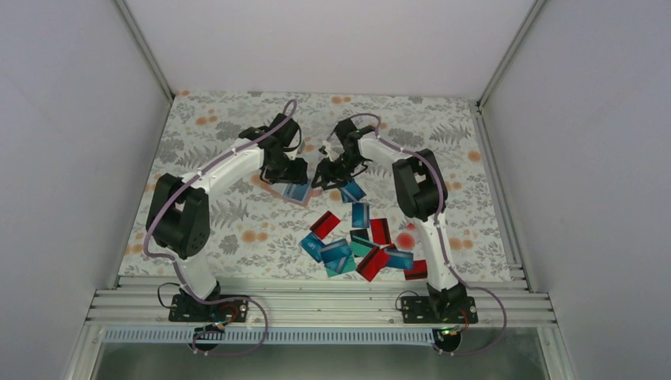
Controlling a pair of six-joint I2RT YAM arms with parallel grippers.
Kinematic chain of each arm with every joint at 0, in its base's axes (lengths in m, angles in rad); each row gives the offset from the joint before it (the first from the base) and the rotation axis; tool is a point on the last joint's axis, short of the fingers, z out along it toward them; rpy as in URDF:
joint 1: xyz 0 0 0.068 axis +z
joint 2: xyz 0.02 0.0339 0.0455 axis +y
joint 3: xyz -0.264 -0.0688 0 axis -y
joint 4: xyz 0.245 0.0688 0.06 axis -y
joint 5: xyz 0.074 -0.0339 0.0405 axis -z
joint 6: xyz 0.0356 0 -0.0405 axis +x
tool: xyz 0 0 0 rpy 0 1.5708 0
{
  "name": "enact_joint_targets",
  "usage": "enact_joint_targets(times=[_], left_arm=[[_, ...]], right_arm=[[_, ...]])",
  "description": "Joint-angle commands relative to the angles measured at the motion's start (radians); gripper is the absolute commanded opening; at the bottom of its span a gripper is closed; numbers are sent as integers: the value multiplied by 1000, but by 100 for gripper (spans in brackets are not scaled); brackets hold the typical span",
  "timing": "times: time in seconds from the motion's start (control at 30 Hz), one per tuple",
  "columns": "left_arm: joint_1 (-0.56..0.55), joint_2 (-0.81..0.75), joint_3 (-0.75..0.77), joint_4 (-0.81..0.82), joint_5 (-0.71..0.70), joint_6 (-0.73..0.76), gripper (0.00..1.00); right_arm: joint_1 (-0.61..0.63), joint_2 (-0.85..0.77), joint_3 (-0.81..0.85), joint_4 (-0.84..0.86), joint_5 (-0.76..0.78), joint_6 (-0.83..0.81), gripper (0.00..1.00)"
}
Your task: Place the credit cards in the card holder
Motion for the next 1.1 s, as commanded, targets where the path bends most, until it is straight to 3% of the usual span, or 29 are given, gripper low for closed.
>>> enact_joint_targets(times=[0.0, 0.2, 0.4, 0.6, 1.07], left_arm=[[-3, -13, -9, 42, -3, 13, 52], [1, 23, -6, 41, -21, 12, 33], [45, 65, -4, 55, 1, 27, 21], [78, 120, -15, 76, 47, 59, 16], [126, 201, -62, 140, 119, 111, 13]], right_arm=[[-16, -52, -19, -63, 132, -10, 49], [-20, -119, -9, -82, 134, 2, 55], [-19, -183, -31, -23, -6, 70, 51], [-10, -189, -88, 140, -176, 228, 49], [20, -76, -95, 251, -207, 377, 42]])
